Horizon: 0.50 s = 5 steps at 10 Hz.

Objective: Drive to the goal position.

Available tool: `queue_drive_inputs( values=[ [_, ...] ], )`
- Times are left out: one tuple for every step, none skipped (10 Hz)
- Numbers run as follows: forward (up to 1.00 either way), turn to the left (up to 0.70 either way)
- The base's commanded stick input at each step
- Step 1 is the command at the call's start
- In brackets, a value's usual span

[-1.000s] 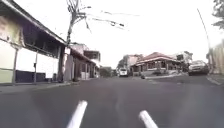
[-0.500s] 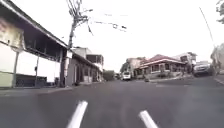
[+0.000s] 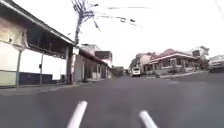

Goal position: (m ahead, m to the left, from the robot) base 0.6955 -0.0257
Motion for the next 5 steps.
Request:
queue_drive_inputs(
  values=[
    [1.00,0.06],
    [1.00,0.00],
    [1.00,0.00],
    [1.00,0.00],
    [1.00,0.00]
  ],
)
